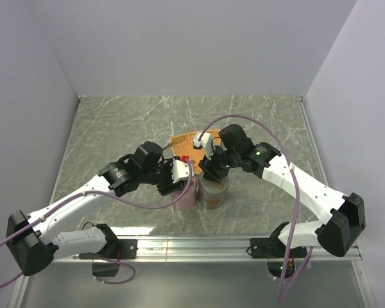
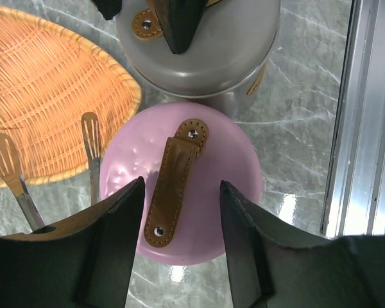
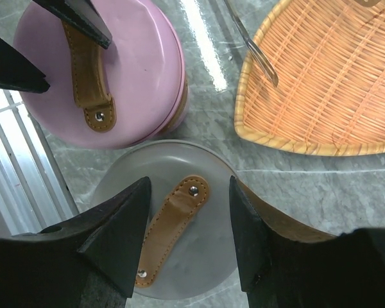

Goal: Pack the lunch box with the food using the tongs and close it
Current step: Adjust the box lid on the packing box, then reset both arms

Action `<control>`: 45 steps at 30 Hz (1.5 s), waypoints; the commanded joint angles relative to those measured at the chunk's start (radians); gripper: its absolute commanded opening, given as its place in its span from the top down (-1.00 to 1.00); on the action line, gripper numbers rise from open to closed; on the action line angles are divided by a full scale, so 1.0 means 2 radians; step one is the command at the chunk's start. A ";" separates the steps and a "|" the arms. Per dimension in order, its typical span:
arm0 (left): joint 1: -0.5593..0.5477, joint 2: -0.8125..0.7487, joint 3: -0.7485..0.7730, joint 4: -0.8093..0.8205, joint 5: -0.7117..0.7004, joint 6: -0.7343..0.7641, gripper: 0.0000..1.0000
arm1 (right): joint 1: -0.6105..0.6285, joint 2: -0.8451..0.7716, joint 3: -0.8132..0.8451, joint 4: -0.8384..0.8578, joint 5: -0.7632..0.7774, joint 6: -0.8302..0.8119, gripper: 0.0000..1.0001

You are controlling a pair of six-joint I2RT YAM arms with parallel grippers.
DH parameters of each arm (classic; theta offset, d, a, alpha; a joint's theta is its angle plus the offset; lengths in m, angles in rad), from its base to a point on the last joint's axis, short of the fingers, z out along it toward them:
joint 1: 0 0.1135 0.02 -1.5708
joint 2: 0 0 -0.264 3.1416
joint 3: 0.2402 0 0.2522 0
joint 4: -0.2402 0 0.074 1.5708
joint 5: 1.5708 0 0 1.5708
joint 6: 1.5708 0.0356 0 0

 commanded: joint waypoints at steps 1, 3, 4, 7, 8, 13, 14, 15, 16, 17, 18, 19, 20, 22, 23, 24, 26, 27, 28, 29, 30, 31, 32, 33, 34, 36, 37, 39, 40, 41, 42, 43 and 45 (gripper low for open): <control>-0.006 0.005 -0.005 -0.023 -0.015 0.008 -0.13 | -0.004 0.007 -0.026 -0.071 0.018 -0.006 -0.18; -0.006 0.001 -0.001 -0.028 -0.011 0.010 -0.16 | -0.007 0.005 -0.020 -0.071 0.016 -0.007 -0.18; -0.006 -0.001 0.004 -0.028 -0.012 0.007 -0.18 | -0.007 0.004 -0.014 -0.072 0.015 -0.005 -0.18; -0.006 -0.008 0.019 -0.032 -0.009 -0.004 -0.21 | -0.008 0.004 0.005 -0.078 0.011 -0.004 -0.18; -0.005 -0.012 0.024 -0.035 -0.009 -0.010 -0.21 | -0.009 0.004 0.011 -0.080 0.009 -0.003 -0.18; 0.012 -0.010 0.077 -0.058 -0.005 -0.026 -0.22 | -0.018 0.003 0.053 -0.095 0.007 -0.011 -0.18; 0.023 -0.009 0.084 -0.061 0.001 -0.028 -0.23 | -0.023 0.002 0.058 -0.097 0.004 -0.012 -0.18; 0.028 -0.010 0.089 -0.064 0.004 -0.029 -0.24 | -0.024 0.000 0.070 -0.099 0.002 -0.013 -0.18; 0.032 -0.012 0.095 -0.064 0.009 -0.031 -0.25 | -0.027 -0.005 0.073 -0.101 -0.003 -0.014 -0.18; 0.038 -0.018 0.096 -0.061 0.011 -0.036 -0.27 | -0.029 -0.008 0.075 -0.099 -0.004 -0.014 -0.19; 0.040 -0.022 0.099 -0.059 0.013 -0.041 -0.30 | -0.031 -0.011 0.080 -0.098 -0.008 -0.014 -0.20; 0.045 -0.023 0.100 -0.057 0.023 -0.047 -0.32 | -0.033 -0.017 0.082 -0.098 -0.011 -0.015 -0.20; 0.058 -0.025 0.103 -0.053 0.028 -0.062 -0.34 | -0.035 -0.021 0.085 -0.095 -0.013 -0.013 -0.22; 0.084 -0.024 0.118 -0.046 0.050 -0.089 -0.45 | -0.047 -0.034 0.097 -0.092 -0.029 -0.010 -0.26; 0.098 -0.021 0.121 -0.046 0.063 -0.108 -0.50 | -0.050 -0.037 0.101 -0.091 -0.031 -0.009 -0.27; 0.106 -0.019 0.129 -0.036 0.065 -0.118 -0.59 | -0.050 -0.039 0.110 -0.090 -0.032 -0.009 -0.31; 0.141 -0.012 0.141 -0.029 0.084 -0.159 -0.69 | -0.063 -0.050 0.120 -0.087 -0.041 -0.001 -0.33; 0.158 -0.008 0.154 -0.027 0.093 -0.175 -0.75 | -0.072 -0.055 0.127 -0.083 -0.044 0.006 -0.36; 0.190 -0.001 0.163 -0.022 0.096 -0.193 -0.86 | -0.096 -0.061 0.131 -0.075 -0.048 0.022 -0.38; 0.207 0.014 0.172 -0.023 0.104 -0.228 -0.92 | -0.111 -0.062 0.136 -0.074 -0.059 0.029 -0.45; 0.223 0.025 0.195 -0.028 0.104 -0.240 -0.99 | -0.127 -0.060 0.144 -0.075 -0.066 0.035 -0.47; 0.238 0.035 0.206 -0.041 0.103 -0.259 -0.99 | -0.146 -0.058 0.146 -0.075 -0.071 0.039 -0.49; 0.263 0.057 0.217 -0.047 0.102 -0.278 -0.99 | -0.177 -0.057 0.146 -0.076 -0.077 0.048 -0.54; 0.274 0.070 0.240 -0.059 0.097 -0.282 -0.99 | -0.194 -0.056 0.142 -0.076 -0.076 0.054 -0.58; 0.289 0.081 0.251 -0.079 0.090 -0.289 -0.99 | -0.210 -0.054 0.138 -0.074 -0.076 0.067 -0.59; 0.308 0.112 0.266 -0.090 0.092 -0.297 -0.99 | -0.251 -0.049 0.122 -0.075 -0.075 0.077 -0.67; 0.328 0.120 0.266 -0.096 0.104 -0.296 -0.99 | -0.264 -0.046 0.117 -0.074 -0.075 0.088 -0.68; 0.342 0.135 0.248 -0.094 0.115 -0.298 -0.99 | -0.302 -0.045 0.089 -0.063 -0.074 0.104 -0.70; 0.347 0.141 0.238 -0.085 0.108 -0.304 -0.99 | -0.312 -0.043 0.080 -0.048 -0.065 0.124 -0.70; 0.349 0.143 0.229 -0.077 0.100 -0.302 -0.99 | -0.319 -0.043 0.058 -0.039 -0.051 0.135 -0.71; 0.349 0.147 0.208 -0.071 0.087 -0.300 -0.99 | -0.332 -0.046 0.046 -0.029 -0.039 0.146 -0.71; 0.351 0.153 0.197 -0.065 0.058 -0.303 -0.99 | -0.336 -0.047 0.033 -0.007 -0.031 0.165 -0.71; 0.354 0.160 0.170 -0.055 0.043 -0.294 -0.99 | -0.337 -0.055 -0.013 0.016 -0.016 0.179 -0.71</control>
